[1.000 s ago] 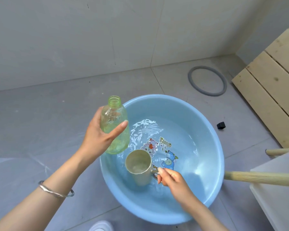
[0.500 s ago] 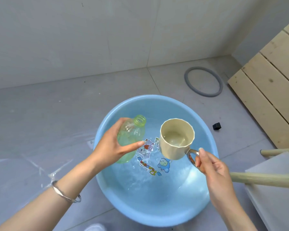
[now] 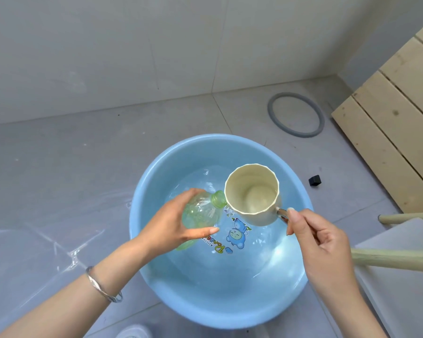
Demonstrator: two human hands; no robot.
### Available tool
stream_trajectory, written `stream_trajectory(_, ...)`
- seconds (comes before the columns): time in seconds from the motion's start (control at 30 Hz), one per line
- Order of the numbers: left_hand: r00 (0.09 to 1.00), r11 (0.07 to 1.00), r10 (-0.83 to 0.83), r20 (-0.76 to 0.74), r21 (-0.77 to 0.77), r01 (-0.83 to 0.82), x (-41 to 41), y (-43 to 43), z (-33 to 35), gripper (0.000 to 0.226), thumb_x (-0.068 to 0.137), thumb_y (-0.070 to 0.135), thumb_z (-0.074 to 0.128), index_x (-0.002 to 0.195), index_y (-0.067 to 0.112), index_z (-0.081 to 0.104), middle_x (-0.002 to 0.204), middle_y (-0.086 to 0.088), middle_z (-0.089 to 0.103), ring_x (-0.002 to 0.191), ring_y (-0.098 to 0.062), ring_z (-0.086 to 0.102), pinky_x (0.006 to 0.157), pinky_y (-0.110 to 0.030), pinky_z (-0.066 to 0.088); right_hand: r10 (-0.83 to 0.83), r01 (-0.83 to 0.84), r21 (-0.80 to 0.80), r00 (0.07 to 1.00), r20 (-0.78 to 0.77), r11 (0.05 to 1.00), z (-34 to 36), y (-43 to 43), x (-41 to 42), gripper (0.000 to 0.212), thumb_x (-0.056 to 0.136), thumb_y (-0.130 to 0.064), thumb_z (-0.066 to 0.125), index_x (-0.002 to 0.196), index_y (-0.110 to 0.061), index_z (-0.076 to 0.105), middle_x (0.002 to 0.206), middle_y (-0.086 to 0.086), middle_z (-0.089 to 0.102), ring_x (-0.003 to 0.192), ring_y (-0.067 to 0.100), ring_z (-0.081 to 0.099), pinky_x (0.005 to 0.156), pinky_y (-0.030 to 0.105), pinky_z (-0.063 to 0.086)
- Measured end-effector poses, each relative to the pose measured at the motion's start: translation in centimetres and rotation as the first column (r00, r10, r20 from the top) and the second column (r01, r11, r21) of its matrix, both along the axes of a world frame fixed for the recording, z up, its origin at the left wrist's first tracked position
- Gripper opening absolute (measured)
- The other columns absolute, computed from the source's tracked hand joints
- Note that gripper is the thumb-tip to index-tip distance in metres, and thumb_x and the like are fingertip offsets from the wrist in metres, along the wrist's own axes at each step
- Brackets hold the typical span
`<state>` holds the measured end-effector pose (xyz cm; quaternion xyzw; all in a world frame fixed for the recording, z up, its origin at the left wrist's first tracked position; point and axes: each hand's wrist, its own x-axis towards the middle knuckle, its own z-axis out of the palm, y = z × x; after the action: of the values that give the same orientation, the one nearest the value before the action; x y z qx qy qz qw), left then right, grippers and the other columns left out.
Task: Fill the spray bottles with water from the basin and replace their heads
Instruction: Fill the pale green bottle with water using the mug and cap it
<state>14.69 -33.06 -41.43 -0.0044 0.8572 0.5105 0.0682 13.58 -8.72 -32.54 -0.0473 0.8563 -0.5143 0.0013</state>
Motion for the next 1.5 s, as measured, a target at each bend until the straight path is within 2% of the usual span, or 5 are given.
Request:
stream_trajectory(0.13,1.000,1.000,-0.001,-0.003,-0.003,0.001,0.0,0.2,-0.1,0.072,0.064,0.065,0.076,0.123,0.033,0.050,0.118,0.023,0.057,0.110,0.008,0.052,0.091,-0.005,0.035,0.016,-0.013,0.050,0.998,-0.063,0.999,0.1,0.0,0.3,0.055,0.081,-0.053,0.050,0.062,-0.002,0.047,0.054,0.008,0.028,0.049,0.008,0.021,0.045,0.016,0.017)
stream_trajectory(0.47,1.000,1.000,0.003,0.001,-0.018,-0.003,0.1,0.1,-0.2,0.080,0.062,0.070,0.072,0.128,0.031,0.049,0.125,0.022,0.055,0.117,0.007,0.050,0.098,-0.009,0.035,0.054,0.019,0.274,0.965,-0.256,0.962,0.5,-0.2,0.1,0.027,0.089,-0.042,0.048,0.063,-0.036,0.046,0.062,-0.004,0.045,0.064,0.012,0.041,0.057,0.014,0.031)
stream_trajectory(0.7,1.000,0.999,-0.004,0.003,-0.035,0.004,0.1,0.1,-0.3,0.078,0.064,0.068,0.074,0.129,0.035,0.047,0.125,0.027,0.053,0.117,0.008,0.049,0.097,-0.009,0.034,0.070,0.040,0.326,0.945,-0.319,0.945,0.7,-0.5,0.3,0.034,0.089,-0.041,0.047,0.069,-0.018,0.062,0.056,-0.003,0.047,0.070,0.017,0.043,0.060,0.022,0.036)
stream_trajectory(1.03,1.000,1.000,0.012,0.012,-0.022,-0.011,0.2,0.3,0.2,0.065,0.065,0.063,0.077,0.118,0.047,0.043,0.118,0.032,0.053,0.111,0.013,0.049,0.092,-0.005,0.033,0.158,0.065,0.431,0.872,-0.463,0.900,1.8,-1.1,0.0,0.039,0.092,-0.035,0.046,0.068,-0.009,0.062,0.059,-0.017,0.035,0.064,0.015,0.034,0.065,0.024,0.030)
stream_trajectory(1.5,0.999,0.999,0.042,0.011,0.023,-0.043,0.4,0.3,0.1,0.071,0.062,0.061,0.075,0.123,0.038,0.047,0.122,0.028,0.055,0.116,0.012,0.049,0.096,-0.005,0.033,0.236,0.132,0.506,0.767,-0.597,0.852,2.5,-1.3,-0.4,0.040,0.094,-0.028,0.049,0.066,-0.001,0.060,0.068,-0.011,0.034,0.063,0.014,0.028,0.071,0.028,0.033)
